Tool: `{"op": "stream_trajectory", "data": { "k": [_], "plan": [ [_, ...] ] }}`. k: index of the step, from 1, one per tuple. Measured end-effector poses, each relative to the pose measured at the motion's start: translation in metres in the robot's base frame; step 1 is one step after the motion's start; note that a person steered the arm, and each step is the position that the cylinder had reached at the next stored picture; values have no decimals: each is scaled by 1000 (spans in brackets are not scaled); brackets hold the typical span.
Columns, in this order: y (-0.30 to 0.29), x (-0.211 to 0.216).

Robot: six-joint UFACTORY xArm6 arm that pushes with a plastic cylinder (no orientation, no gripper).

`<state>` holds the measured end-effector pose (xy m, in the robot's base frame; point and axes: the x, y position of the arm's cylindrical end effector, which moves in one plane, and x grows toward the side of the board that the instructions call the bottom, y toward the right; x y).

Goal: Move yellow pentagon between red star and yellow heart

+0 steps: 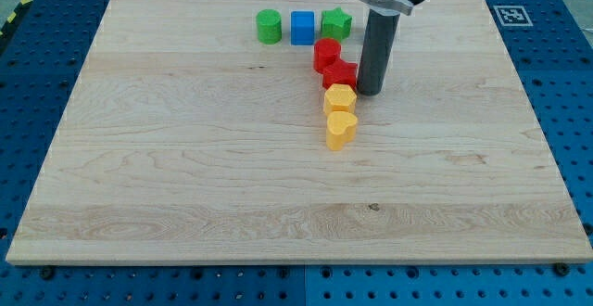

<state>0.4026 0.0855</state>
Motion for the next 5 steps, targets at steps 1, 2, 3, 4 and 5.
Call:
{"op": "stream_trajectory", "data": {
  "k": [1,2,3,4,5],
  "plan": [
    [-13,-1],
    [-11,-1],
    [17,0],
    [26,16],
    [26,26]
  ]
}}
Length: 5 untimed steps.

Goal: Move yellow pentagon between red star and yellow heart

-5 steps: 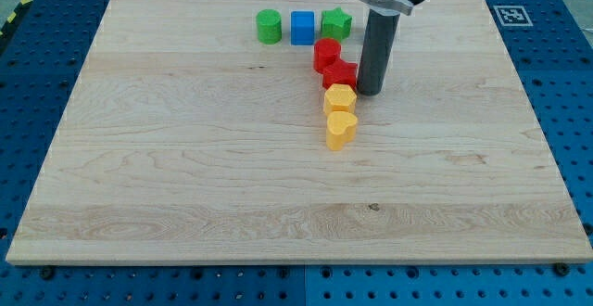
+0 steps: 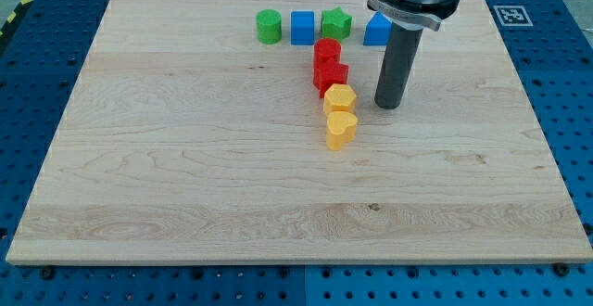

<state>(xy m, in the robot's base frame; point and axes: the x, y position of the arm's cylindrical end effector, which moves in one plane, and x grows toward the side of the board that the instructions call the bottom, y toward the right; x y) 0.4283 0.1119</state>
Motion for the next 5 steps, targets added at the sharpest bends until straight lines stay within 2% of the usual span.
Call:
{"op": "stream_trajectory", "data": {
  "k": [5],
  "plan": [
    [-34,10]
  ]
}}
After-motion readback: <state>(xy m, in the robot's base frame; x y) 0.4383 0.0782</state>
